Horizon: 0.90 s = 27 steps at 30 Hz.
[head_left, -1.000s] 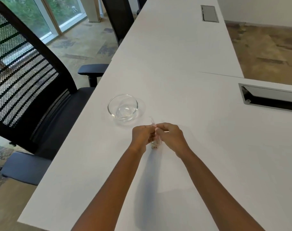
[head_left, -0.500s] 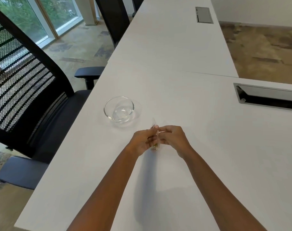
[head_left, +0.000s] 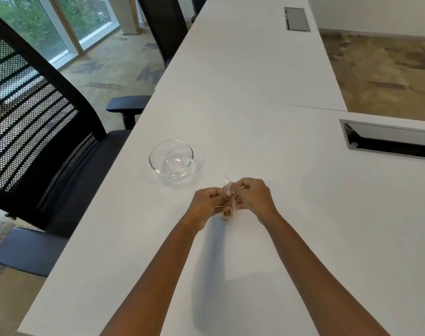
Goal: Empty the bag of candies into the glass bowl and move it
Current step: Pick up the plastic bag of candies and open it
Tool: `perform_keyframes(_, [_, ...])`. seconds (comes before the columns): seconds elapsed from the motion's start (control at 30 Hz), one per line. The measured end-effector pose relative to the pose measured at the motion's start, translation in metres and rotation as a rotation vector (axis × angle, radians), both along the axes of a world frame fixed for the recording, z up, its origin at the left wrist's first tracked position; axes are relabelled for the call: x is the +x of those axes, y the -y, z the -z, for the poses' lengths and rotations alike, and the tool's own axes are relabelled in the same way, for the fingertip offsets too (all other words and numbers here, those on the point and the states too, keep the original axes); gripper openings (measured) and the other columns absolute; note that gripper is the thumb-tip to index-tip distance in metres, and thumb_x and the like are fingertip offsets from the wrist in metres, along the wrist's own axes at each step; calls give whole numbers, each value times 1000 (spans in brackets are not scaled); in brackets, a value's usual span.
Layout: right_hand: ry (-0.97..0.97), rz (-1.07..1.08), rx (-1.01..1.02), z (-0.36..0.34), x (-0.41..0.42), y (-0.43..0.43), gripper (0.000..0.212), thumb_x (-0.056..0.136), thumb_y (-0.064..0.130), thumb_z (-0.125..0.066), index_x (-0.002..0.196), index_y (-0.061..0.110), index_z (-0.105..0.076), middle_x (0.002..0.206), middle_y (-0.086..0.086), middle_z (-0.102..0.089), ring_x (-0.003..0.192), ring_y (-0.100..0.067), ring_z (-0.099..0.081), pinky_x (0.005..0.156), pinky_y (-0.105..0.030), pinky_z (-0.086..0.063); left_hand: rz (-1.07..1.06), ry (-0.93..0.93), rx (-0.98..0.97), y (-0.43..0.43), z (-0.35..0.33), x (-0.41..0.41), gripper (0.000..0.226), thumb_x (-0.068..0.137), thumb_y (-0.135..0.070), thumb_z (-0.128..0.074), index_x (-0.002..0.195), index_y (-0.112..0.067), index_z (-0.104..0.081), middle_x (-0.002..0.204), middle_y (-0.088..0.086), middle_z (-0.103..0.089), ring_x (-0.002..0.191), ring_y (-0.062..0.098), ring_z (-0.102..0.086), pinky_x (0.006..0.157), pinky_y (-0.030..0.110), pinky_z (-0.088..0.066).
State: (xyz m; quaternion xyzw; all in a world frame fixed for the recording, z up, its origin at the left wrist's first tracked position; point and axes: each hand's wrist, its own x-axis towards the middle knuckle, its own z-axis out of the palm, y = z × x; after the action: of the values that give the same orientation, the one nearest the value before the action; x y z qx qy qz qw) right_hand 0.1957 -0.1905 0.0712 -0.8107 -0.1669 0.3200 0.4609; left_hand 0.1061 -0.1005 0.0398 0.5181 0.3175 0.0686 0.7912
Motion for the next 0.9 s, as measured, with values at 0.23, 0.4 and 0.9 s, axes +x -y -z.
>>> perform_keyframes(0.23, [-141,-38,77,1,1,5,17,84,13,-59,89,3,-71,93,-16,-71,82,-29,-68,82,-38,-58,-58,21,-131,6,4,0,20,93,-13,-49,82,-3,-63,80,12,-64,75,20,-60,65,17,-56])
perform_keyframes(0.4, [-230,-167,134,1,0,9,18,77,1,-66,87,15,-68,80,-4,-66,81,-20,-61,85,-36,-51,-140,19,-304,9,7,-1,23,95,-14,-46,82,-8,-65,59,-4,-71,54,5,-66,55,14,-55])
perform_keyframes(0.9, [-96,-43,71,4,-4,7,10,78,0,-62,79,-4,-71,75,-18,-66,70,-27,-60,79,-42,-55,-179,-132,27,17,-6,2,24,86,-23,-62,88,1,-59,78,15,-65,67,25,-65,64,25,-55])
